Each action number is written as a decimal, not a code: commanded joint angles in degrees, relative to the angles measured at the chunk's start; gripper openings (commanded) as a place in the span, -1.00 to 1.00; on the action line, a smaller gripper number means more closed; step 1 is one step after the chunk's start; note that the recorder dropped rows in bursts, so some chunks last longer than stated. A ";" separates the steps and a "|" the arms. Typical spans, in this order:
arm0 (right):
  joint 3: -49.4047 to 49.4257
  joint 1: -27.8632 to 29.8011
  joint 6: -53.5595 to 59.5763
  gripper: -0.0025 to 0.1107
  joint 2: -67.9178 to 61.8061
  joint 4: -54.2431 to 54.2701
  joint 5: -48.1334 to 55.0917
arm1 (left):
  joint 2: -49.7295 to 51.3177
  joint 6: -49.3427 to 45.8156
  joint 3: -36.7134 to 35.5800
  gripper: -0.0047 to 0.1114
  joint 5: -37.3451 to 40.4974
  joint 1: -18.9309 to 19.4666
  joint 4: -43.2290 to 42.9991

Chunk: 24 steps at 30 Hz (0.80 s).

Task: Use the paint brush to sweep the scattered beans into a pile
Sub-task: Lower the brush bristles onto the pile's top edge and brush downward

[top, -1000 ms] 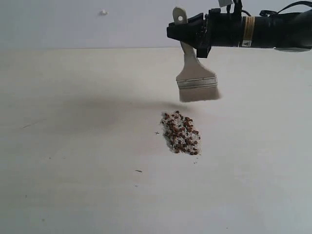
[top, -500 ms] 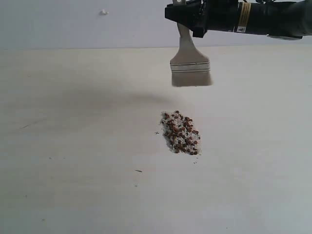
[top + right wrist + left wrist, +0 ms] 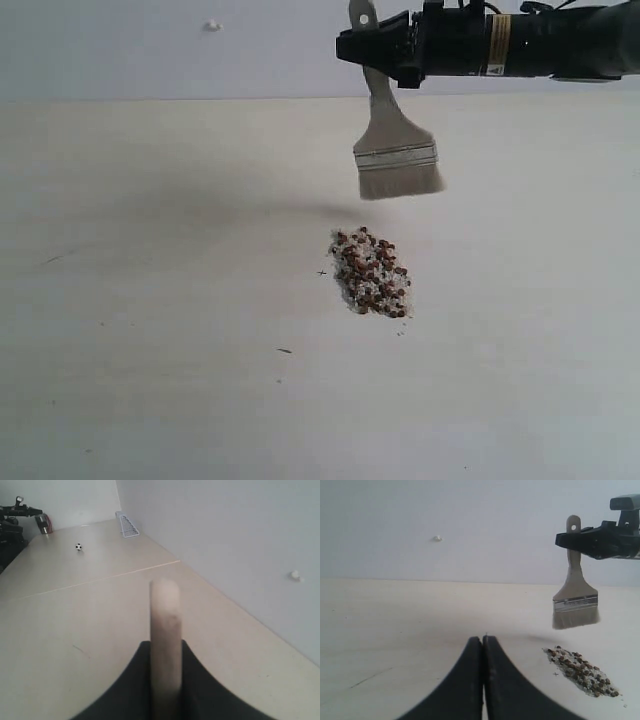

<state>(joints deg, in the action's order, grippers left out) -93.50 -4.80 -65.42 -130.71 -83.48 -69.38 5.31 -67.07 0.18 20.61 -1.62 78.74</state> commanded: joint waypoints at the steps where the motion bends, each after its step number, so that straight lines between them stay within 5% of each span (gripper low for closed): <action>1: -0.70 -0.15 -0.65 -0.96 -0.72 -1.36 -0.59 | 0.06 -0.26 -0.18 -0.92 0.06 -0.34 -0.01; 24: -0.46 -3.22 1.67 -0.96 -3.75 3.51 -0.59 | 0.06 -0.26 -0.18 -0.92 0.06 -0.34 -0.01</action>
<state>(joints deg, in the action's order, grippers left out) -93.60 -7.99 -63.43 -135.05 -81.58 -69.38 5.31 -67.07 0.18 20.61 -1.62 78.74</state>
